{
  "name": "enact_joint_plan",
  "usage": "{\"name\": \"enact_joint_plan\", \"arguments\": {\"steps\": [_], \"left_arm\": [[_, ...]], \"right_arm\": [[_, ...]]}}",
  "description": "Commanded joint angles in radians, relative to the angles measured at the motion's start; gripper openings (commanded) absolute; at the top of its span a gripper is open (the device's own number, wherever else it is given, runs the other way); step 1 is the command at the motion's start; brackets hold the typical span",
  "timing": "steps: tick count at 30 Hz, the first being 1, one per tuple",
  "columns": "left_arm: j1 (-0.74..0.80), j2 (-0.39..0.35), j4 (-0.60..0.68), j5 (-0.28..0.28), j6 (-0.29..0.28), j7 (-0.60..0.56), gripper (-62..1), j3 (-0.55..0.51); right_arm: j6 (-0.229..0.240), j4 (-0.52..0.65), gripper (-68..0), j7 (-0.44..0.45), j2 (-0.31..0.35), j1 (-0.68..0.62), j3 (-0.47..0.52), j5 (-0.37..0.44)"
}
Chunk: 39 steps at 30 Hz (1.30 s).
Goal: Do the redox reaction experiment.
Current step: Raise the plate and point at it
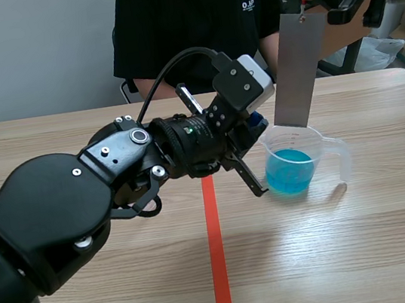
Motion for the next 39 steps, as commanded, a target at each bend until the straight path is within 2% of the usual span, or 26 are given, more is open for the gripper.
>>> {"name": "enact_joint_plan", "arguments": {"steps": [1,15,21,25,29,35,39], "left_arm": [[-0.011,0.013,0.020,-0.010,0.005,-0.011,-56.5,0.001],[-0.011,0.010,0.020,-0.010,0.005,-0.011,-56.5,0.001],[0.000,-0.050,0.023,-0.012,0.003,-0.040,-56.5,0.001],[0.042,-0.153,0.075,-0.046,0.003,-0.033,-56.5,-0.013],[0.126,-0.301,0.201,-0.119,0.003,-0.030,-56.5,-0.056],[0.325,-0.545,0.410,-0.265,0.005,-0.030,-56.5,-0.203],[0.518,-0.666,0.502,-0.327,0.031,-0.030,-56.5,-0.346]], "right_arm": [[0.006,0.018,-66.0,0.015,0.013,0.018,0.016,0.014],[0.006,0.018,-66.0,0.015,0.013,0.018,0.016,0.014],[0.006,0.018,-66.0,0.015,0.013,0.018,0.016,0.014],[0.006,0.018,-66.0,0.015,0.013,0.018,0.016,0.013],[0.006,0.018,-66.0,0.015,0.013,0.018,0.016,0.013],[0.006,0.018,-66.0,0.016,0.013,0.018,0.016,0.014],[0.006,0.018,-66.0,0.015,0.013,0.018,0.016,0.013]]}}
